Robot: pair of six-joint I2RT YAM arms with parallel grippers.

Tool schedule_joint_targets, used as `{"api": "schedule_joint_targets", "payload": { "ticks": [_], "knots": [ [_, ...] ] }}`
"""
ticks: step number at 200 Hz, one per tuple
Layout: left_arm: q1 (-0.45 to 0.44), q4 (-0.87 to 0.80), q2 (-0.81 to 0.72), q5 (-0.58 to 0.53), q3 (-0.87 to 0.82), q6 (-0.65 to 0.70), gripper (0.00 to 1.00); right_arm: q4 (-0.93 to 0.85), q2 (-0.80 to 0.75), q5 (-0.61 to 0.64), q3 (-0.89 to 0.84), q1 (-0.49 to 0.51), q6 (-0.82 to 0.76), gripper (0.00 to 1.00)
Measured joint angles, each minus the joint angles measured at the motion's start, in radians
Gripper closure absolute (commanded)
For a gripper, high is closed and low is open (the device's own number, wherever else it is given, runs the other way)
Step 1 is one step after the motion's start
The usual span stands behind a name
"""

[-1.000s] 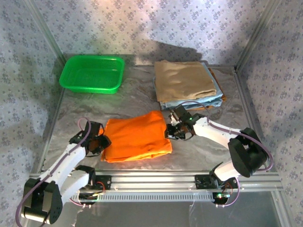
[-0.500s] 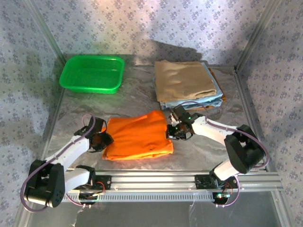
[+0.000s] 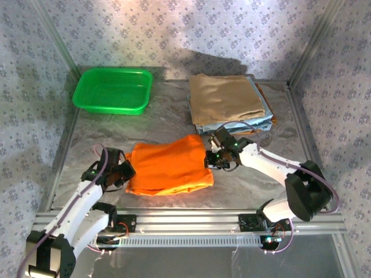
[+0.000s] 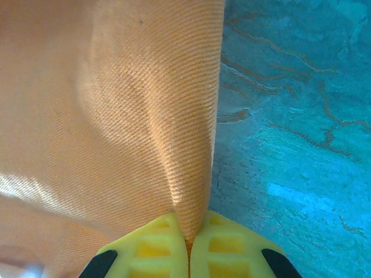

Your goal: Fold and stack the trousers

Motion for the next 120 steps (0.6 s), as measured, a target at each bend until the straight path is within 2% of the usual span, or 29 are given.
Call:
{"api": "schedule_joint_targets", "payload": {
  "ticks": [65, 120],
  "knots": [
    [-0.031, -0.15, -0.04, -0.002, 0.114, 0.0, 1.0, -0.1, -0.071, 0.077, 0.058, 0.04, 0.005, 1.0],
    [-0.086, -0.235, -0.068, -0.061, 0.259, 0.0, 1.0, -0.171, -0.124, 0.144, 0.135, 0.07, 0.016, 1.0]
  ]
}}
